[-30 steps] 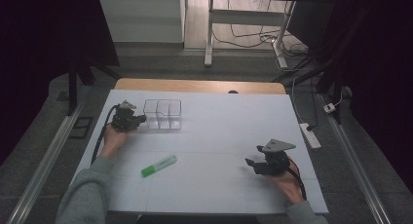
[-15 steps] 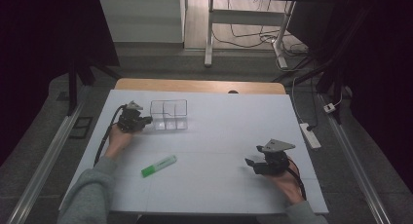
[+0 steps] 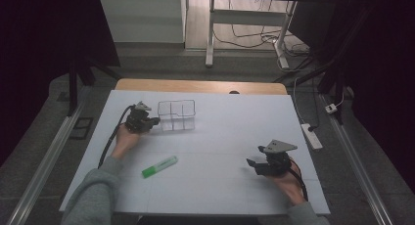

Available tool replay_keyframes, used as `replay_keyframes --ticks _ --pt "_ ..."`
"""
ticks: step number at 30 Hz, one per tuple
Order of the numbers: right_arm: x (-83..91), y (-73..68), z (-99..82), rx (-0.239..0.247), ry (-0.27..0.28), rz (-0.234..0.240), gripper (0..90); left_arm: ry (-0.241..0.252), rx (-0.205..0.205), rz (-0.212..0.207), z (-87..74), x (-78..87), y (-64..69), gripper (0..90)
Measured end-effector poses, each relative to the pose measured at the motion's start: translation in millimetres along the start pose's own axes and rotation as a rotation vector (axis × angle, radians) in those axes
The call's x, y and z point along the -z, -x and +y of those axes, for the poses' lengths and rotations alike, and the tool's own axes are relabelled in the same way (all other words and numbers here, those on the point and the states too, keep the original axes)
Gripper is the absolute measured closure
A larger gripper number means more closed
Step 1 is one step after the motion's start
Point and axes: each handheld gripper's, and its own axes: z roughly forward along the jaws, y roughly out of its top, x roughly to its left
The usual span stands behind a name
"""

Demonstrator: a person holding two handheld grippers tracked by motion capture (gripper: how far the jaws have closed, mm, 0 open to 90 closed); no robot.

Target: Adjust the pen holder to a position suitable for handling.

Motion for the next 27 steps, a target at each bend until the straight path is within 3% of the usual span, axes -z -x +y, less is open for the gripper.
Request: replay_keyframes --ticks 27 --pt "1.6 -0.5 0.6 -0.010 0.003 0.002 29.5 0.017 -0.004 -0.029 27.7 -29.0 18.2 89.0"
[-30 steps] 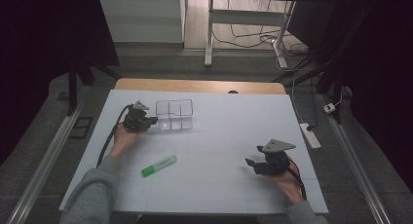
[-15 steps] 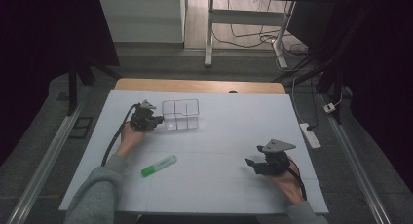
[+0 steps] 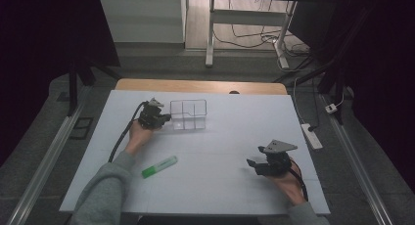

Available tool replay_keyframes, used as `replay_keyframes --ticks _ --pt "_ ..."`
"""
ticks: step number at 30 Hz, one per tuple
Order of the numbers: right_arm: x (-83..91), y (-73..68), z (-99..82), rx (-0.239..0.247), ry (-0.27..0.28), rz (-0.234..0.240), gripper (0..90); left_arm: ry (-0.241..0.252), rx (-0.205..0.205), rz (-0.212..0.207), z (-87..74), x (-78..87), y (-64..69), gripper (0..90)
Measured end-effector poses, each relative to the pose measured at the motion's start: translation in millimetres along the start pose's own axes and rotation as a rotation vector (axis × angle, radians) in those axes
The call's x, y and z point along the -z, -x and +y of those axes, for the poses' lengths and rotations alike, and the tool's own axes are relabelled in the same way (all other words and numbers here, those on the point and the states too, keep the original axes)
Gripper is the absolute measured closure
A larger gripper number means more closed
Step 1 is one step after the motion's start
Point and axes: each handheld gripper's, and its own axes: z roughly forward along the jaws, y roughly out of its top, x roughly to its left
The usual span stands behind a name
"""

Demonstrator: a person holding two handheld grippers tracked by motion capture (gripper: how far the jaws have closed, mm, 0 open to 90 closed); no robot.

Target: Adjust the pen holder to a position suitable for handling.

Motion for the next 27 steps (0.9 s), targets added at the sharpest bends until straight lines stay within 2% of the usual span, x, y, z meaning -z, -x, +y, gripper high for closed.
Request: replay_keyframes --ticks 2,4,9,16,27 --pt "1.9 0.4 0.5 0.000 0.000 -0.006 29.6 -0.007 0.004 -0.013 3.0 -5.3 1.3 89.1" --pt "2.2 0.8 -0.1 0.000 0.006 -0.004 29.5 -0.027 -0.009 -0.006 6.6 -9.7 2.5 89.0" --pt "2.5 1.3 -1.0 0.001 0.003 -0.001 29.5 -0.044 -0.009 -0.010 14.3 -14.2 3.0 89.0" --pt "1.9 0.7 -0.7 -0.001 0.004 0.003 29.5 -0.050 -0.006 -0.019 22.8 -23.4 7.2 89.1" --pt "0.5 1.6 -2.3 -0.006 -0.009 0.009 29.6 -0.066 -0.035 -0.043 30.3 -32.6 17.8 89.1"
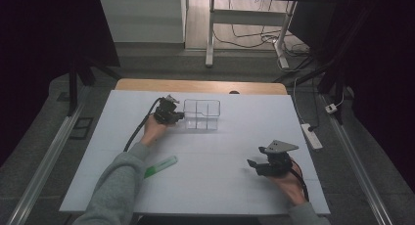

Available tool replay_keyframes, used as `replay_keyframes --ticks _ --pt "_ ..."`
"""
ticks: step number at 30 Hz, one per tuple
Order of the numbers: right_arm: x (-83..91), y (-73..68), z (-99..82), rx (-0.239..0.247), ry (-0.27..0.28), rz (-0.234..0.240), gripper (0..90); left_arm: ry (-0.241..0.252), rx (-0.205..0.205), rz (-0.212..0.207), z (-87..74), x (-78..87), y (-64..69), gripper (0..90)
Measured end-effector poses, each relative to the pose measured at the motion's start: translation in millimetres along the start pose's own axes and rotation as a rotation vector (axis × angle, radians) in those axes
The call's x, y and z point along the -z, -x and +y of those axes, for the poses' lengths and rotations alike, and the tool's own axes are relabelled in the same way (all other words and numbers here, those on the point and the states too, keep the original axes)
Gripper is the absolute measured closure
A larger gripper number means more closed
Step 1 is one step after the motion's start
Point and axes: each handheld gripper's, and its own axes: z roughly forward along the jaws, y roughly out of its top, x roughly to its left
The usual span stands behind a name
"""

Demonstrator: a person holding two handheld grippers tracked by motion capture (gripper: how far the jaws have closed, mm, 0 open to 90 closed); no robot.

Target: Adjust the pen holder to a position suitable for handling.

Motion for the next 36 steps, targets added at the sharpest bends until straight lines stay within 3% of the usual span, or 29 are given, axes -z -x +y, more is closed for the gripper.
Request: replay_keyframes --ticks 3,9,20,25,26,29,36 --pt "0.4 0.3 -0.1 -0.002 0.000 0.001 29.5 -0.007 -0.005 -0.010 -0.9 1.4 0.2 89.0" --pt "0.9 1.4 -0.4 -0.004 0.004 0.001 29.5 -0.001 -0.044 0.009 -6.0 17.1 4.2 89.1" --pt "2.2 1.0 0.3 -0.007 0.015 0.004 29.5 0.046 -0.034 0.005 -27.5 54.8 7.3 88.7" --pt "2.1 0.6 0.4 -0.005 0.010 0.005 29.5 0.056 -0.053 -0.004 -39.4 72.6 13.1 66.6" --pt "2.1 0.6 0.4 -0.005 0.010 0.005 29.5 0.057 -0.054 -0.005 -41.8 76.1 14.7 66.6" --pt "1.9 1.4 0.0 -0.011 0.020 0.011 29.4 0.046 -0.073 0.003 -48.4 86.0 20.2 54.8" --pt "4.0 1.8 0.5 -0.010 0.026 0.010 29.5 0.045 -0.089 -0.017 -62.4 106.8 30.8 45.1"
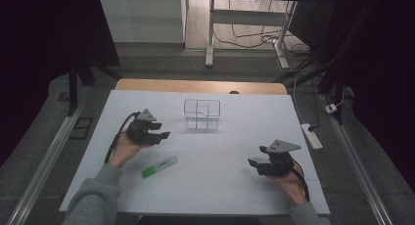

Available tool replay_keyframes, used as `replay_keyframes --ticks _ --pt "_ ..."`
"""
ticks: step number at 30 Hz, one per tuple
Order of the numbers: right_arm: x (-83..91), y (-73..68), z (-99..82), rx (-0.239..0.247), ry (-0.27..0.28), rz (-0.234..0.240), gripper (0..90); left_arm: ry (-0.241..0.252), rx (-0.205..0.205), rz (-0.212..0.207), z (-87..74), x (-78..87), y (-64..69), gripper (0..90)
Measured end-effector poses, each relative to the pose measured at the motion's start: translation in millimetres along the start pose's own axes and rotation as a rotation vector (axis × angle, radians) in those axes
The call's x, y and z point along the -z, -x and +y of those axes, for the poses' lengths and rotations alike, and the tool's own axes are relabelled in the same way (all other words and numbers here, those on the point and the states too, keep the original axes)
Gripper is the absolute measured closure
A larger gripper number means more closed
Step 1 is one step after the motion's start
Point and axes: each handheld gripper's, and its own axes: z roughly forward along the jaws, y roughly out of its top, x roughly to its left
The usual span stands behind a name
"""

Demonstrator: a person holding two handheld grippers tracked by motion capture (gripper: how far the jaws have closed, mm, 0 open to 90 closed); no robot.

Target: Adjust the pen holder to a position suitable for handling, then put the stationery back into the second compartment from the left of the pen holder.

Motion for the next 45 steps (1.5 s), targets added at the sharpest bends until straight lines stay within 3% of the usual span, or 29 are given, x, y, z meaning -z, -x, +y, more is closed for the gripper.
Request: replay_keyframes --ticks 6,9,14,16,24,27,45 --pt "0.1 0.5 -0.3 -0.001 -0.002 -0.003 29.4 -0.025 -0.014 -0.016 -10.0 11.4 6.0 41.4" --pt "-0.8 0.5 0.1 -0.007 0.004 0.010 29.4 -0.031 0.006 -0.030 -14.9 14.4 5.8 40.0" --pt "-3.3 -0.3 -0.8 -0.013 0.008 0.023 29.5 -0.048 0.003 -0.048 -14.1 15.5 6.3 38.9" --pt "-1.9 -1.0 -0.8 -0.011 0.001 0.018 29.5 -0.076 -0.010 -0.079 -14.0 17.1 7.4 38.5" --pt "-0.4 -1.5 -1.1 -0.012 0.004 0.024 29.4 -0.148 -0.038 -0.080 -15.1 27.8 18.7 36.4" --pt "0.2 -1.8 -1.2 -0.005 -0.002 0.020 29.4 -0.186 -0.042 -0.106 -16.3 29.2 21.7 35.0" --pt "-0.2 -1.9 -1.2 0.006 -0.008 0.016 29.3 -0.270 -0.029 -0.084 -33.4 25.8 32.2 31.2"
